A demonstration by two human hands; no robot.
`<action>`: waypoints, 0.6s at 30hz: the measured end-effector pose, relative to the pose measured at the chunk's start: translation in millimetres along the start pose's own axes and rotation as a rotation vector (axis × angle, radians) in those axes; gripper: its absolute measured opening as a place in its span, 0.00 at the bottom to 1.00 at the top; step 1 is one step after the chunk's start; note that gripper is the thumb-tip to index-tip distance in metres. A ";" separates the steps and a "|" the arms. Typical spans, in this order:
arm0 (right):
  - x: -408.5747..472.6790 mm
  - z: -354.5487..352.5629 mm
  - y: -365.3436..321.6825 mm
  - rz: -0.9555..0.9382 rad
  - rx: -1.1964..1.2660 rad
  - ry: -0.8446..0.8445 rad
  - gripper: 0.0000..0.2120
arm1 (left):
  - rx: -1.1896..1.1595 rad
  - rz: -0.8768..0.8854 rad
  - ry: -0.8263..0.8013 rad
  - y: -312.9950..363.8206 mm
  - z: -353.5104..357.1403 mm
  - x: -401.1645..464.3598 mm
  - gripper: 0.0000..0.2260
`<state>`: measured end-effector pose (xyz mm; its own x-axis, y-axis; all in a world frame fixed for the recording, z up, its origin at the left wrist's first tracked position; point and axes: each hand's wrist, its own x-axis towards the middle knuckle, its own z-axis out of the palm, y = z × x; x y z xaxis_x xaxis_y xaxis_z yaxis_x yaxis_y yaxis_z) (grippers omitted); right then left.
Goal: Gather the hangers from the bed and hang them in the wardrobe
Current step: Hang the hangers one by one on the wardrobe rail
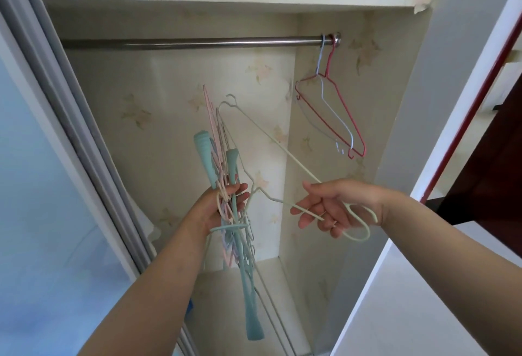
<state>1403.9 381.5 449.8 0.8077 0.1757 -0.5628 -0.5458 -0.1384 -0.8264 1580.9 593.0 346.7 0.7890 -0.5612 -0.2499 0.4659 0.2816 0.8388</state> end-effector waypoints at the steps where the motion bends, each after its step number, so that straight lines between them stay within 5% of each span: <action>1: -1.9 -1.8 -0.3 0.007 -0.050 0.024 0.31 | 0.001 -0.001 0.006 -0.6 0.7 -0.6 0.05; 6: -9.8 -9.2 3.0 -0.040 -0.217 0.156 0.22 | -0.022 -0.021 -0.012 1.0 2.5 -1.7 0.05; 9: -13.5 -12.7 7.9 -0.057 -0.309 0.076 0.16 | -0.013 -0.041 -0.052 3.6 -0.5 -3.7 0.04; 14: -11.8 -13.0 22.2 -0.106 -0.349 0.161 0.38 | 0.021 -0.060 -0.055 4.2 -9.3 -7.5 0.05; 18: -10.6 -4.8 30.6 -0.134 -0.339 0.264 0.41 | 0.003 -0.091 0.032 -3.3 -11.3 -6.4 0.06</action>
<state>1379.7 370.7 430.6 0.9194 -0.0343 -0.3917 -0.3640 -0.4511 -0.8149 1578.9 604.5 340.1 0.7563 -0.5588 -0.3403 0.5350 0.2287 0.8133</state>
